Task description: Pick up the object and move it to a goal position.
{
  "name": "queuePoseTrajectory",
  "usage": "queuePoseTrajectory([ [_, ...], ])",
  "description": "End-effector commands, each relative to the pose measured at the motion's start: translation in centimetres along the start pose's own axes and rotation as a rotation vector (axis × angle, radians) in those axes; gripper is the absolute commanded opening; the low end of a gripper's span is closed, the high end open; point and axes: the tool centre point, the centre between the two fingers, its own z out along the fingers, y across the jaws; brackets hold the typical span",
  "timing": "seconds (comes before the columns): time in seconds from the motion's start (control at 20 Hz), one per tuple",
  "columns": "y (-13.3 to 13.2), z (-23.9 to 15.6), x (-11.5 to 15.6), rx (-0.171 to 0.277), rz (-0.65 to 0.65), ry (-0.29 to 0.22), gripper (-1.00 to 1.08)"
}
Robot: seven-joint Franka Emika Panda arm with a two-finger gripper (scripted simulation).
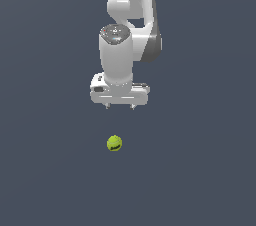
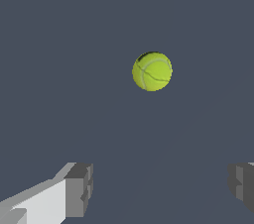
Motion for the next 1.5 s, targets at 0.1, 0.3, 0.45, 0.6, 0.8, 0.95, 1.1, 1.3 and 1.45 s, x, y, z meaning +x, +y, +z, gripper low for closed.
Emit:
queuePoseTrajectory([
  [0.1, 0.0, -0.1, 0.1, -0.002, -0.004, 0.002, 1.00],
  [0.3, -0.4, -1.1, 0.6, -0.014, -0.036, 0.017, 1.00],
  [0.45, -0.5, -1.6, 0.8, -0.020, -0.053, 0.024, 1.00],
  [0.6, -0.5, -1.5, 0.7, -0.020, -0.052, 0.023, 1.00],
  [0.8, -0.4, -1.2, 1.1, -0.018, -0.039, 0.021, 1.00],
  [0.95, -0.3, -0.7, 1.7, -0.017, -0.023, 0.018, 1.00],
  [1.1, 0.0, 0.0, 2.5, -0.015, 0.001, 0.014, 1.00],
  [1.3, 0.4, 1.4, 3.9, -0.011, 0.045, 0.006, 1.00],
  [1.45, 0.7, 2.9, 5.1, -0.008, 0.087, -0.002, 1.00],
])
